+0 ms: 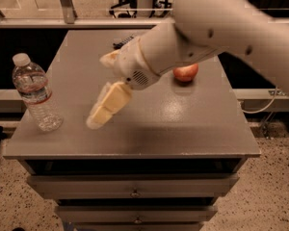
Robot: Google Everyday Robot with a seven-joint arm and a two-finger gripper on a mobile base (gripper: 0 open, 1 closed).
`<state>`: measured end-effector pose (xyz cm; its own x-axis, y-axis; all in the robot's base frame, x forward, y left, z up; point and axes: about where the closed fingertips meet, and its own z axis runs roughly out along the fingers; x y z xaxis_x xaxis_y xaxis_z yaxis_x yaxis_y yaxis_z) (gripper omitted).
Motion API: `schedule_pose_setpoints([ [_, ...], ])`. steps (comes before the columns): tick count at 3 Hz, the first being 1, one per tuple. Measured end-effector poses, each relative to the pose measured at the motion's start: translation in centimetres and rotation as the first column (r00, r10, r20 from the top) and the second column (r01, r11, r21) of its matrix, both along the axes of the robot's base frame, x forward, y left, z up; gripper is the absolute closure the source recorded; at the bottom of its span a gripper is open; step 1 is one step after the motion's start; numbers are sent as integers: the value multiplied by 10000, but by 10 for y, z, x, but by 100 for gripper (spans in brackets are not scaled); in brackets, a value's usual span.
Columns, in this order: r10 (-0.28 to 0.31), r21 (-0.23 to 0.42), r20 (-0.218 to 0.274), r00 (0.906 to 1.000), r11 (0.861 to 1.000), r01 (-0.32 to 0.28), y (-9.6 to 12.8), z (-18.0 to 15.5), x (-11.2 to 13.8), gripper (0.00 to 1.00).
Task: Pick water bottle
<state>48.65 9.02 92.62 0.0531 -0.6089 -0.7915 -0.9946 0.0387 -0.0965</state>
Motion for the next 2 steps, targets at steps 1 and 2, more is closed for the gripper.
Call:
schedule_pose_setpoints([
  [1, 418, 1021, -181, 9990, 9940, -397, 44, -11, 6, 0],
  [2, 723, 1975, -343, 9968, 9782, -641, 78, -21, 8, 0],
])
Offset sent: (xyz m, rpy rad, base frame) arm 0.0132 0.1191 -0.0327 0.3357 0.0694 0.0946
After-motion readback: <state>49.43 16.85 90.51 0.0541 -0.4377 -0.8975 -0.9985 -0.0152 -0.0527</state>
